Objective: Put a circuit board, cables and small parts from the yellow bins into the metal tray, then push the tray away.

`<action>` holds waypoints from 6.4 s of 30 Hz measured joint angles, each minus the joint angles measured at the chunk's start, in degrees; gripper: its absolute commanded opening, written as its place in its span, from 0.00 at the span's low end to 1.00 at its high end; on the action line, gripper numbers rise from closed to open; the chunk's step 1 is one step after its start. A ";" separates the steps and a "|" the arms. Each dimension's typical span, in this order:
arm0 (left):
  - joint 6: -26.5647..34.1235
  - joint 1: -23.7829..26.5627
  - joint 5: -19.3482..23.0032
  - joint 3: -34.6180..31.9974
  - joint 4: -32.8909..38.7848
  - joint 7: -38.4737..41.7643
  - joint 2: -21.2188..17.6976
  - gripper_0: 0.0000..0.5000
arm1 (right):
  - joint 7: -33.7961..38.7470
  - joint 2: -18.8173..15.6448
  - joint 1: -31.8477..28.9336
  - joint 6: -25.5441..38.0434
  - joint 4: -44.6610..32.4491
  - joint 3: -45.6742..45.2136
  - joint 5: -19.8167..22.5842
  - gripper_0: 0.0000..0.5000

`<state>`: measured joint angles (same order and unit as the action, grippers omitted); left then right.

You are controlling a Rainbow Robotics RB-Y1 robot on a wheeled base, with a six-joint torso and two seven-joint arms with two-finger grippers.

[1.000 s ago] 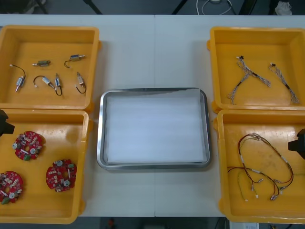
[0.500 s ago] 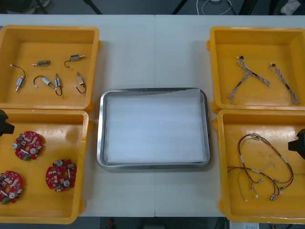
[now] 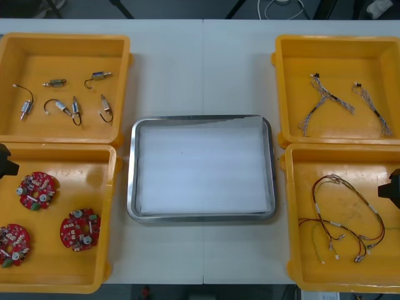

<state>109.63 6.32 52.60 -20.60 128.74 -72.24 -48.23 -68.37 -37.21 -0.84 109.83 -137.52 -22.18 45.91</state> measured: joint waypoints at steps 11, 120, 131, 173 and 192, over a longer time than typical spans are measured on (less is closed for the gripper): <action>0.00 0.00 0.00 0.00 0.00 0.00 0.00 1.00 | 0.00 0.00 0.00 0.00 0.00 0.00 0.00 1.00; -36.44 -33.09 10.64 0.94 -0.22 -0.43 -16.20 1.00 | -33.02 -9.60 -7.64 -27.45 23.97 5.14 7.48 1.00; -41.38 -33.26 10.64 9.03 -3.60 -0.43 -20.28 1.00 | -39.49 -10.35 -7.66 -38.05 30.33 11.47 7.40 1.00; -50.97 -29.06 7.80 25.33 -12.22 -0.43 -22.12 1.00 | -40.75 -11.42 -8.19 -35.35 28.11 14.39 3.80 0.00; -51.47 -28.48 6.97 26.35 -12.69 -0.43 -22.12 1.00 | -40.72 -11.42 -5.01 -12.05 14.62 3.10 7.76 0.00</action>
<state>58.16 -22.16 59.57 5.75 116.04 -72.67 -70.36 -109.09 -48.63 -5.85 97.77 -122.89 -19.09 53.67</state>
